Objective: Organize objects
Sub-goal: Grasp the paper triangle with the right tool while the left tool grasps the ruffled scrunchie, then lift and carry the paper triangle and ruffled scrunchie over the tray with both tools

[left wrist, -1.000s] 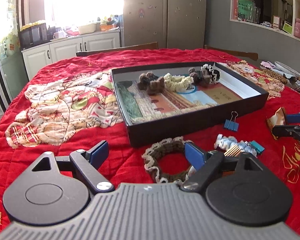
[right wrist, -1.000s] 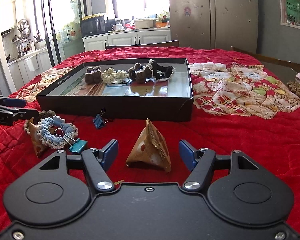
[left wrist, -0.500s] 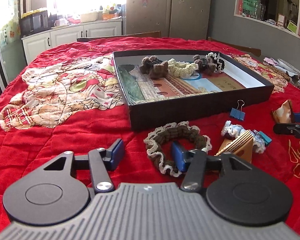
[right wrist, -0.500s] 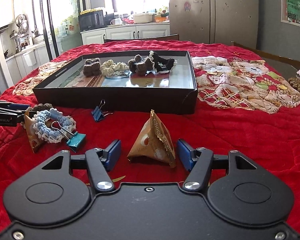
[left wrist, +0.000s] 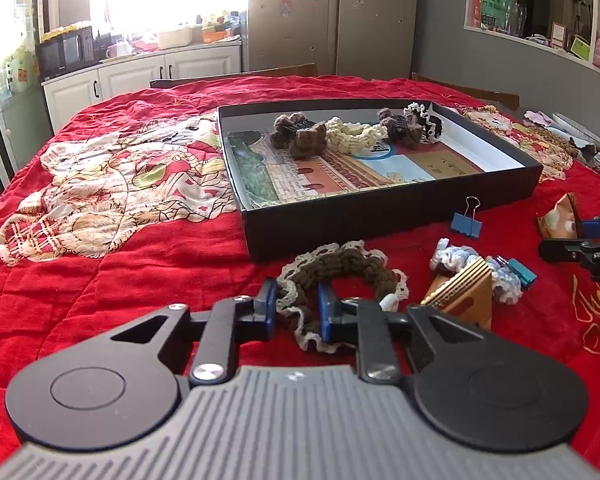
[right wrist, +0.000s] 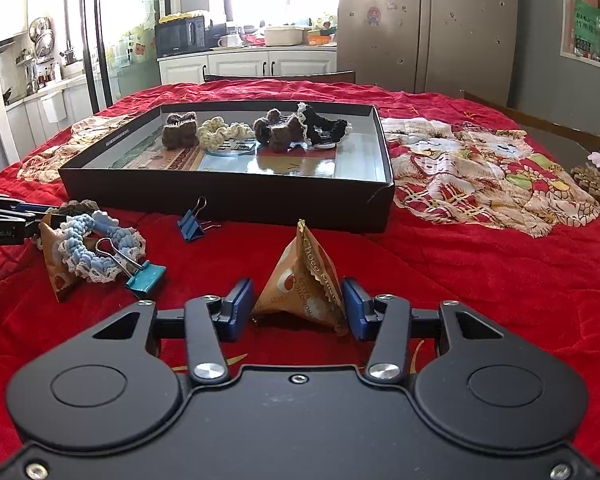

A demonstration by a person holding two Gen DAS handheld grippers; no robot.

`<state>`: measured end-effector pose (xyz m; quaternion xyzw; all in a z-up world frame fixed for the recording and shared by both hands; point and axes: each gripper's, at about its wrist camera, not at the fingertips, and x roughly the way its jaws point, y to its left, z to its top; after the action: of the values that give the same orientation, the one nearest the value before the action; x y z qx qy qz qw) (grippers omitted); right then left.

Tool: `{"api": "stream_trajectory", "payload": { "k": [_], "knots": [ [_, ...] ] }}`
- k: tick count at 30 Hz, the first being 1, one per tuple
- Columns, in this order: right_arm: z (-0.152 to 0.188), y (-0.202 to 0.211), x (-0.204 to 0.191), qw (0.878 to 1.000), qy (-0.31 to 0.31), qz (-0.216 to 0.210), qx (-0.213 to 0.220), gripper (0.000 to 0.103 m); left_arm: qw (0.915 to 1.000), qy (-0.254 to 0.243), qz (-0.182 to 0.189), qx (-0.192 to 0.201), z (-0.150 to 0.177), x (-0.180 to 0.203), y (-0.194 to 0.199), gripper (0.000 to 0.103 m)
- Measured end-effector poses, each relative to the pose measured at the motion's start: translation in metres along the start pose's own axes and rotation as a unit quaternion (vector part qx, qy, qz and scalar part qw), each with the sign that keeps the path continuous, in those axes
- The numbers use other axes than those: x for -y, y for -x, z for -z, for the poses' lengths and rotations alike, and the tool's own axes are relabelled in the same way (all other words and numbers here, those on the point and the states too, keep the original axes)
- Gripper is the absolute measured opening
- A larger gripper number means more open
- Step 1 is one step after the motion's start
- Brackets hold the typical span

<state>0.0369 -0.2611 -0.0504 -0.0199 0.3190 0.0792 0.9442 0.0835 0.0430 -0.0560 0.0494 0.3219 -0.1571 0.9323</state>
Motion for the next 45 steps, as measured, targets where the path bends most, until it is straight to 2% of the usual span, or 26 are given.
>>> {"api": "stream_trajectory", "payload": {
  "k": [3, 9, 27, 45],
  "knots": [
    [0.000, 0.000, 0.000, 1.000, 0.000, 0.000, 0.000, 0.045, 1.0000, -0.004, 0.000, -0.001, 0.000, 0.001, 0.000, 0.018],
    [0.001, 0.001, -0.002, 1.000, 0.005, 0.000, 0.001, 0.042, 1.0000, -0.006, 0.000, -0.001, -0.001, 0.001, 0.004, 0.014],
    [0.000, 0.004, -0.002, 1.000, 0.006, -0.003, 0.009, 0.036, 0.9996, -0.009, 0.005, 0.028, -0.012, 0.001, 0.024, 0.014],
    [-0.008, 0.017, -0.008, 0.999, 0.013, -0.017, 0.031, 0.035, 0.9981, -0.008, 0.016, 0.058, -0.023, 0.004, 0.045, 0.014]
  ]
}}
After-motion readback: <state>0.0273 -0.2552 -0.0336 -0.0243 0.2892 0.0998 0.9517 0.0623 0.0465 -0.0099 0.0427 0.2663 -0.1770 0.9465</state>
